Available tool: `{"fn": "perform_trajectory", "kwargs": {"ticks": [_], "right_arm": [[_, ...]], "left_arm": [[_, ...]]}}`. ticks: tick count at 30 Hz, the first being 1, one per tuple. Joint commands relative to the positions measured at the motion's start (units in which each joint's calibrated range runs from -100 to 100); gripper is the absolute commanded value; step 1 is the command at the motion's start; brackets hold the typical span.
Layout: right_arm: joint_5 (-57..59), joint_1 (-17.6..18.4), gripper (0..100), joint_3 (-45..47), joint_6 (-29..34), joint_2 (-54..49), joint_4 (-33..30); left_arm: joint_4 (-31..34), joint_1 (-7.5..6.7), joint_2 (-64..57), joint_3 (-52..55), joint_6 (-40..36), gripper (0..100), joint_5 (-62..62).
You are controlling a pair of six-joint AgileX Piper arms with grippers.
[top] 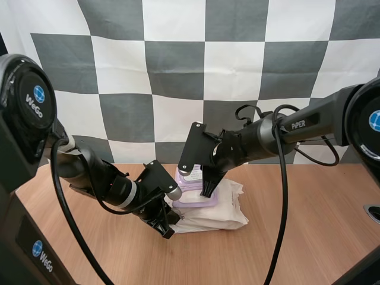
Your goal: Open the wet wipes lid
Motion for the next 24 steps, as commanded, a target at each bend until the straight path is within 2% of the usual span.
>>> {"fn": "perform_trajectory", "kwargs": {"ticks": [1,24], "right_arm": [[-0.3,0.0,0,0.0,0.0,0.5,0.2],[-1.8,-0.1,0,0.0,1.9,4.4,0.9]], "left_arm": [[-0.1,0.01,0.0,0.0,-0.9,0,0.2],[0.0,0.01,0.0,0.0,-1.1,0,0.2]]}}
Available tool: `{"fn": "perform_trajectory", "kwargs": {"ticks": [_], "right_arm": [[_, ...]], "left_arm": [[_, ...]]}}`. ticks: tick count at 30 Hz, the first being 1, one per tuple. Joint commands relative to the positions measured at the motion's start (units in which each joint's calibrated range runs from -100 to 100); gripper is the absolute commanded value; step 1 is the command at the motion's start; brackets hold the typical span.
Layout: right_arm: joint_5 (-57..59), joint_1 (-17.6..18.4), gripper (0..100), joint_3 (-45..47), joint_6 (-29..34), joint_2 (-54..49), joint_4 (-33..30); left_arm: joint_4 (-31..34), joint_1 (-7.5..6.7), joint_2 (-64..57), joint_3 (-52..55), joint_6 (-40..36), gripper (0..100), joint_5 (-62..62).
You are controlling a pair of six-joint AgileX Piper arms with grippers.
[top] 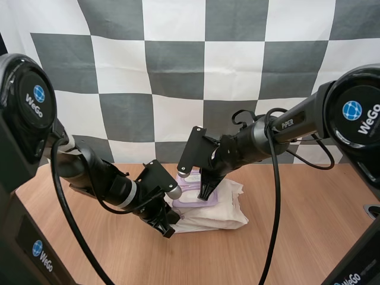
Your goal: Open the wet wipes lid
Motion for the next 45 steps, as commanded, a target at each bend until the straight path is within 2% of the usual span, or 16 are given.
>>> {"fn": "perform_trajectory", "kwargs": {"ticks": [1,7,14,18,27,36,37,38,39,41,42,43,45], "right_arm": [[0.2,0.0,0,0.0,0.3,-0.4,0.1],[1.0,0.0,0,0.0,1.5,-2.3,0.1],[0.8,0.0,0,0.0,1.5,2.5,0.1],[-0.3,0.0,0,0.0,1.5,1.7,0.1],[11.0,-0.2,0,-5.3,4.5,-10.2,0.1],[21.7,-0.2,0,-5.4,8.6,-24.4,0.1],[23.2,-0.2,0,-5.4,8.6,-25.8,0.1],[25.0,-0.2,0,-5.4,8.6,-27.5,0.1],[26.8,-0.2,0,-5.4,8.6,-29.0,0.1],[30.2,-0.2,0,-5.4,8.7,-31.9,0.1],[32.6,-0.2,0,-5.4,9.1,-33.3,0.1],[33.9,-0.2,0,-5.4,9.7,-34.5,0.1],[36.6,-0.2,0,-5.4,11.5,-36.7,0.1]], "left_arm": [[0.0,0.01,0.0,0.0,-0.1,0,0.1],[-0.1,0.01,0.0,0.0,-0.2,0,0.1],[-0.1,0.01,0.0,0.0,-0.2,0,0.1],[-0.1,0.01,0.0,0.0,-0.2,0,0.1],[-0.1,0.01,0.0,0.0,-0.2,0,0.1],[0.6,0.01,-0.2,-0.6,-0.2,0,1.7],[1.2,0.01,-0.4,-0.9,-0.2,4,2.8],[1.3,0.01,-0.5,-1.1,-0.2,12,3.6],[1.3,0.01,-0.9,-1.4,-0.2,25,4.0],[1.3,0.01,-2.0,-1.6,-0.2,63,4.2],[1.0,0.01,-3.0,-1.6,-0.3,94,3.9],[0.8,0.01,-3.5,-1.8,-0.4,100,3.6],[1.5,0.01,-4.8,-2.2,-2.3,100,1.9]]}}
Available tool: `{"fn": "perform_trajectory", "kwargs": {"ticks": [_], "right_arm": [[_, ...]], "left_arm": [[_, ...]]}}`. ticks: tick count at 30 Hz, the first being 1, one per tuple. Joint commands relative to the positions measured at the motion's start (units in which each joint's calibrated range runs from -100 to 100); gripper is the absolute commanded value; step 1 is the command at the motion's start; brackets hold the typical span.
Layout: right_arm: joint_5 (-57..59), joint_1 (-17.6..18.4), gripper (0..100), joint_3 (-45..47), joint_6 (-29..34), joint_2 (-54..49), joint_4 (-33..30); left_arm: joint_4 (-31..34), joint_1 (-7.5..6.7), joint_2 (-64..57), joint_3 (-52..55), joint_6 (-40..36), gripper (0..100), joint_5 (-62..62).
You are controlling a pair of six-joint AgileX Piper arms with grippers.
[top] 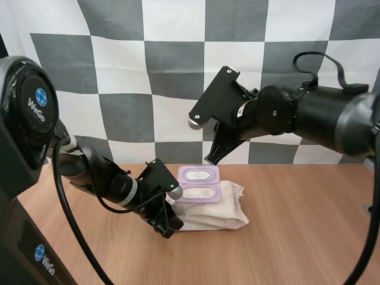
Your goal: Open the wet wipes lid
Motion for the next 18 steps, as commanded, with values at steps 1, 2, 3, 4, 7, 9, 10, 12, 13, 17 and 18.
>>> {"fn": "perform_trajectory", "kwargs": {"ticks": [1,2,3,4,7,9,10,12,13,17,18], "right_arm": [[4.1,0.0,0,0.0,2.1,-3.4,0.0],[5.1,0.0,0,0.0,2.8,-4.5,0.0],[6.0,0.0,0,0.0,3.5,-5.4,0.0],[7.2,0.0,0,0.0,3.8,-6.5,0.0],[11.3,0.0,0,0.0,5.1,-9.1,-0.5],[14.1,0.0,0,0.0,6.5,-10.7,-0.8],[16.0,0.0,0,0.0,7.4,-11.6,-0.9],[19.1,0.0,0,0.0,8.9,-13.0,-1.6],[20.2,0.0,0,0.0,9.8,-13.7,-2.2],[21.9,0.0,0,0.0,13.3,-16.4,-4.8],[22.3,-0.1,0,0.0,14.1,-16.8,-5.2]], "left_arm": [[0.3,0.01,-2.5,-1.0,-2.2,100,-2.1],[0.6,0.01,-3.4,-1.0,-2.6,100,-2.7],[0.9,0.01,-4.1,-1.0,-2.9,100,-2.7],[0.9,0.01,-5.3,-1.1,-3.5,100,-2.9],[1.2,0.01,-10.3,-1.4,-5.5,100,-3.3],[1.8,0.01,-14.4,-1.4,-6.6,100,-3.3],[2.1,0.01,-17.1,-1.4,-7.5,100,-3.3],[3.1,0.01,-22.2,-1.4,-9.2,100,-3.5],[3.5,0.01,-25.3,-1.4,-9.9,100,-3.9],[7.1,0.01,-38.3,-2.2,-14.4,100,-4.3],[8.8,0.01,-41.5,-2.9,-16.4,100,-4.0]]}}
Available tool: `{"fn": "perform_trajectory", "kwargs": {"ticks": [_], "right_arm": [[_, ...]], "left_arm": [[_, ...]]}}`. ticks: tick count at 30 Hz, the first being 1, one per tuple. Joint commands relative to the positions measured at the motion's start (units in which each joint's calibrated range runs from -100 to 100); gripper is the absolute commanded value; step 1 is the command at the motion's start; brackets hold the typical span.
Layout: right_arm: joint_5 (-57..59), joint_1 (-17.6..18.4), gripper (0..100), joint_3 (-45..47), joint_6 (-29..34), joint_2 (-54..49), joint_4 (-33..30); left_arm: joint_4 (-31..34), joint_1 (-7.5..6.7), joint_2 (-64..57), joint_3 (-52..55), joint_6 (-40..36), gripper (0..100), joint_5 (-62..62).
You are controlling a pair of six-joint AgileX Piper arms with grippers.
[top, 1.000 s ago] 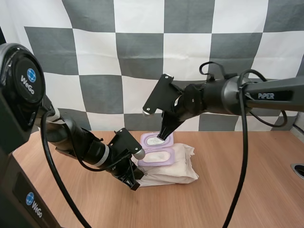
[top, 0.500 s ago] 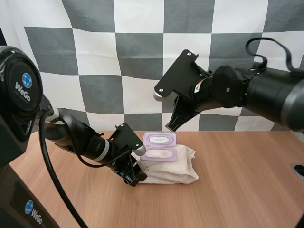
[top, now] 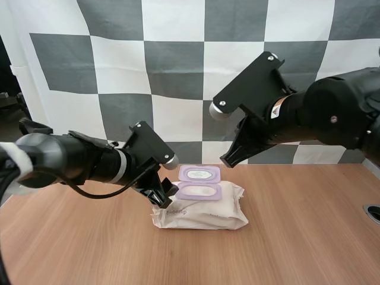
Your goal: Open the wet wipes lid
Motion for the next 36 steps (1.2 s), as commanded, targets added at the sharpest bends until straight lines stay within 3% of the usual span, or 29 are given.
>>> {"fn": "perform_trajectory", "kwargs": {"ticks": [1,8,15,18,23,29,36], "right_arm": [[0.7,-0.2,0,0.0,2.1,-0.9,-0.3],[-3.0,-1.5,0,0.0,3.7,-10.0,-0.2],[-21.9,-1.5,0,0.0,3.9,-25.9,8.0],[-22.5,-1.9,0,0.0,3.9,-30.6,11.4],[-25.1,-3.5,0,0.0,4.0,-35.5,12.5],[-26.3,-4.0,0,0.0,6.1,-39.6,14.3],[-29.9,-4.5,0,3.8,6.2,-44.2,13.8]], "left_arm": [[3.8,0.01,-16.3,-1.4,-5.0,100,-0.1],[14.9,0.01,-33.9,-9.7,-19.1,100,3.2],[15.0,0.01,-45.4,-16.9,-31.0,97,9.0],[14.8,0.01,-49.1,-17.4,-36.2,67,8.6],[14.8,0.01,-54.4,-17.4,-42.7,0,8.4],[16.4,0.01,-60.9,-17.4,-46.1,0,5.9],[29.3,0.01,-65.2,-17.1,-51.1,0,-3.3]]}}
